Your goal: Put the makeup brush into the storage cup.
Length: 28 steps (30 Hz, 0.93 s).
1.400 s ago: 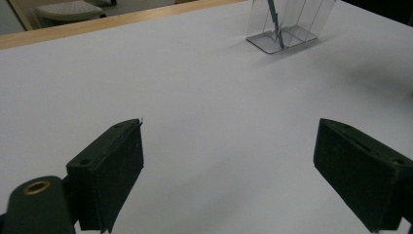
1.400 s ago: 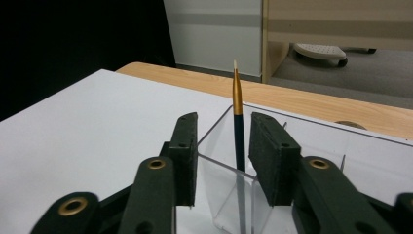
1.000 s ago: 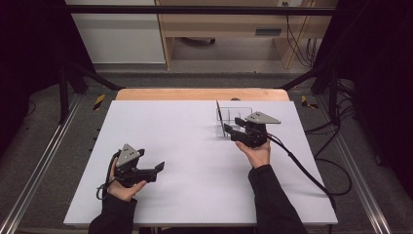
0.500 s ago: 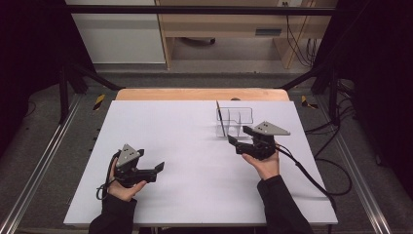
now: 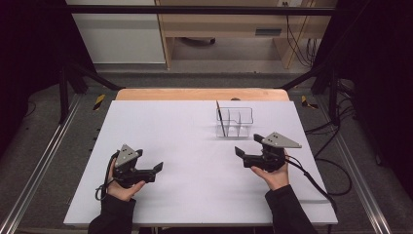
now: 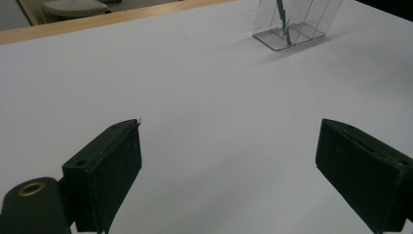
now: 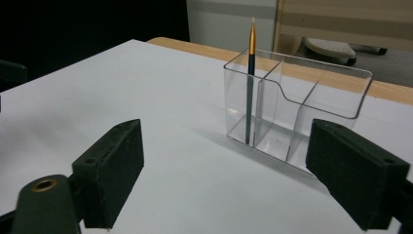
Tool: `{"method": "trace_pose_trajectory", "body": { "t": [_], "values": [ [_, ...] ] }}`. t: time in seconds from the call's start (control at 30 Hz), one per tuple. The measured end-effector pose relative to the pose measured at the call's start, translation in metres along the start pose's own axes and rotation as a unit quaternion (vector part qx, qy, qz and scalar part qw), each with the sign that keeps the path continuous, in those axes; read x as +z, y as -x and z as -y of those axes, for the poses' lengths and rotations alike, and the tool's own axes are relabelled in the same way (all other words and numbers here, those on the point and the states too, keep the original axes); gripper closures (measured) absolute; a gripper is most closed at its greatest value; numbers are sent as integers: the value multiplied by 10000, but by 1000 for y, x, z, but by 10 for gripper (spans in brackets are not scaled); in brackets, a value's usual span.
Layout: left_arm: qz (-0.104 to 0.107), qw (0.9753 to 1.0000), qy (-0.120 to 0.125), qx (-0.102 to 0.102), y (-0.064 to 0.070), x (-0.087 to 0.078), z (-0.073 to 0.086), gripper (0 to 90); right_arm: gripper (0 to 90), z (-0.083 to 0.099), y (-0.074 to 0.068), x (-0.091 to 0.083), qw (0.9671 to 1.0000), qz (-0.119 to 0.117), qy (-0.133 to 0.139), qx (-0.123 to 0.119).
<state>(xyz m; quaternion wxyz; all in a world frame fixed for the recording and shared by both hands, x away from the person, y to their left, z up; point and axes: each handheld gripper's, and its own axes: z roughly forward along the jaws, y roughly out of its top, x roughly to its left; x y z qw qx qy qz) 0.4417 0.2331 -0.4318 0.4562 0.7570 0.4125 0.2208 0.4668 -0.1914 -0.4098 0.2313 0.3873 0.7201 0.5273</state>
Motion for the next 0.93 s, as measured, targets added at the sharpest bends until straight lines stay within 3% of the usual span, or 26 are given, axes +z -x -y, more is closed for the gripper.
{"method": "trace_pose_trajectory", "body": {
  "t": [0.1, 0.43, 0.93],
  "values": [
    [-1, 10000, -1, 2, 0, 0, 1, 87, 89, 3, 1, -5, 9998, 95, -114, -121],
    [-46, 10000, -1, -27, -4, -4, 4, 82, 26, 18, 9, -24, 9996, 231, -157, 30],
    [-127, 9999, 8, -74, -9, -9, 9, 77, 21, 34, 14, -36, 9990, 298, -311, 112]
  ]
}}
